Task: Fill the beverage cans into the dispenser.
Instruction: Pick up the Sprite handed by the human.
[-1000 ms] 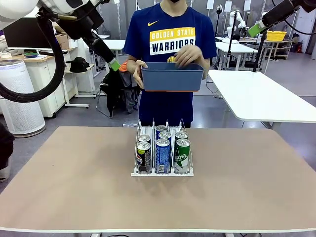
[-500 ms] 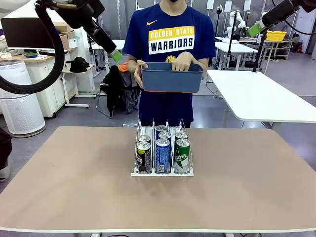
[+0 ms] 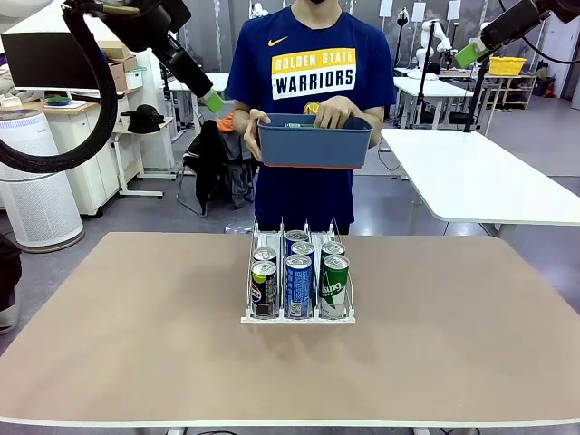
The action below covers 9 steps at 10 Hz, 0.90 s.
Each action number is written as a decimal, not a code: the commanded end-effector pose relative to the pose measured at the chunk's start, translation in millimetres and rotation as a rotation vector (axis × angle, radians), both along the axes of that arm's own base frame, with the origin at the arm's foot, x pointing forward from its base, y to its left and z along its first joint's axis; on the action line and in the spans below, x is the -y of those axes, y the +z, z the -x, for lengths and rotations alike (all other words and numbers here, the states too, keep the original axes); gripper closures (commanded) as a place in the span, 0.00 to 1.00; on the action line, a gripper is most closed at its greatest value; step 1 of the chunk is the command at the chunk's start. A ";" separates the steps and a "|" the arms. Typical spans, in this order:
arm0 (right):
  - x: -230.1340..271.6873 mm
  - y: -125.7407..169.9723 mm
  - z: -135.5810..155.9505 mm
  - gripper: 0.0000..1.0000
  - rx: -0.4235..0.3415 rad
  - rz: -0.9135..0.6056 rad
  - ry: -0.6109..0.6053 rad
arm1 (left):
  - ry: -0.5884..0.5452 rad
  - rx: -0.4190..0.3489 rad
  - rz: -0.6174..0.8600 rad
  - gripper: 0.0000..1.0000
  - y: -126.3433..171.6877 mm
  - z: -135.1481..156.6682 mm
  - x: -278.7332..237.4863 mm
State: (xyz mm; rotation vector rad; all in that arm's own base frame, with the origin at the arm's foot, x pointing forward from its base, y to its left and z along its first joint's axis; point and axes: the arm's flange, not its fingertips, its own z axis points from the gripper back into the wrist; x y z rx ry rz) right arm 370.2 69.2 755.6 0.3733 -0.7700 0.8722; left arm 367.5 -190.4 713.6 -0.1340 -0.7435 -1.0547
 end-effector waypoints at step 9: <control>-0.2 -1.0 0.1 0.00 -0.002 -0.001 0.001 | 0.000 0.002 0.000 0.00 1.0 0.7 0.4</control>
